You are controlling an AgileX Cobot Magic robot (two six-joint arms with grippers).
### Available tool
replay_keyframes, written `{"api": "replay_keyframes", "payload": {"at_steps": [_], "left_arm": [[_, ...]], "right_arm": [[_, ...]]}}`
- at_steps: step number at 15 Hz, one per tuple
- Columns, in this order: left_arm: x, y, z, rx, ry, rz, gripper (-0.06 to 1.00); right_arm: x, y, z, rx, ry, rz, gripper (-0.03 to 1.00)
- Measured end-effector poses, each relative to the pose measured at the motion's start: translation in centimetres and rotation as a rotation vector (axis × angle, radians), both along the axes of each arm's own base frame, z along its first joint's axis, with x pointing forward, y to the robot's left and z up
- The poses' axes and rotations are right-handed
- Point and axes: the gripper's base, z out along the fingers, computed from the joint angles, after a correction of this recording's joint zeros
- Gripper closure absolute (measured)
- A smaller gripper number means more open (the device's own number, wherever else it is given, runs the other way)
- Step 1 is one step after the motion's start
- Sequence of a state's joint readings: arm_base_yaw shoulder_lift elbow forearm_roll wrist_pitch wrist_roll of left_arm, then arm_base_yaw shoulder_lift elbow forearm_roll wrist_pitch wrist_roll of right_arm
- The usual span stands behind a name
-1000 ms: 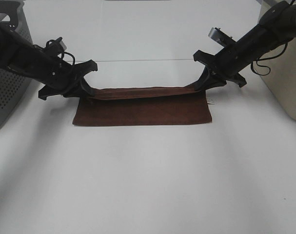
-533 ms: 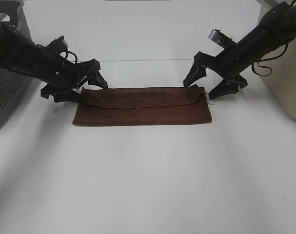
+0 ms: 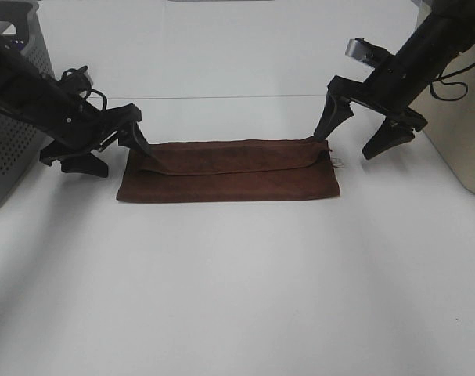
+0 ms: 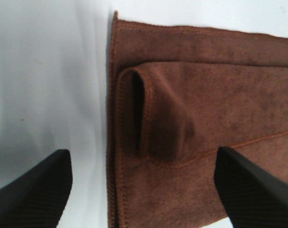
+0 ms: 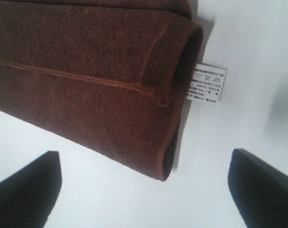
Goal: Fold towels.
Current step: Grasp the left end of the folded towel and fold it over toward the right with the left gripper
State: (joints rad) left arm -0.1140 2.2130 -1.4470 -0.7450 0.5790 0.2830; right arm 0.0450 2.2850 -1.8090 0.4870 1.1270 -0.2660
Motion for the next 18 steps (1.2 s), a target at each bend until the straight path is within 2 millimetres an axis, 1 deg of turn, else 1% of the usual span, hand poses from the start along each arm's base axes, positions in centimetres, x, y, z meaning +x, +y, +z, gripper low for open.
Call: {"api": "replay_keyframes", "payload": {"at_steps": [3,5,6,7,8,9,10,11,12,13,15,16,17,18], "left_arm": [[0.1,-0.4,-1.1,-0.023,0.024,0.020,0.19],[0.8,-1.9,-1.5,-0.044,0.015,0.001,0.21],[1.2,-2.8,-1.5,-0.056,0.010,-0.019,0.24],[1.4,-3.4,-1.6,-0.063,0.011,-0.035,0.31],[1.4,-3.7,-1.8,-0.063,0.024,-0.052,0.43],[1.5,-3.7,-2.0,-0.053,0.043,-0.063,0.63],[1.6,-3.4,-2.0,-0.037,0.052,-0.069,0.80],[1.6,-3.0,-1.9,-0.009,0.060,-0.075,0.89],[1.5,-2.3,-1.5,0.021,0.068,-0.076,0.90],[1.6,-1.5,-0.7,0.050,0.065,-0.067,0.91],[1.7,0.4,2.2,0.095,0.032,-0.016,0.91],[1.7,1.1,3.6,0.101,0.009,0.009,0.91],[1.8,1.2,5.3,0.093,-0.023,0.027,0.91],[1.7,0.5,5.8,0.075,-0.029,0.022,0.91]], "right_arm": [[-0.1,0.0,0.0,0.001,0.008,0.003,0.06],[-0.1,0.0,0.0,0.001,0.008,0.003,0.06],[-0.1,0.0,0.0,0.001,0.008,0.003,0.06],[-0.1,0.0,0.0,0.001,0.008,0.003,0.06],[-0.1,0.0,0.0,0.001,0.008,0.003,0.06],[-0.1,0.0,0.0,0.001,0.008,0.003,0.06],[-0.1,0.0,0.0,0.001,0.008,0.003,0.06],[-0.1,0.0,0.0,0.001,0.009,0.003,0.06],[-0.1,0.0,0.0,0.001,0.010,0.004,0.06],[-0.1,0.0,0.0,0.001,0.010,0.004,0.06],[-0.1,0.0,0.0,0.002,0.011,0.004,0.06],[-0.1,0.0,0.0,0.002,0.011,0.004,0.06],[-0.1,0.0,0.0,0.002,0.011,0.004,0.06],[-0.1,0.0,0.0,0.002,0.011,0.004,0.06]]}}
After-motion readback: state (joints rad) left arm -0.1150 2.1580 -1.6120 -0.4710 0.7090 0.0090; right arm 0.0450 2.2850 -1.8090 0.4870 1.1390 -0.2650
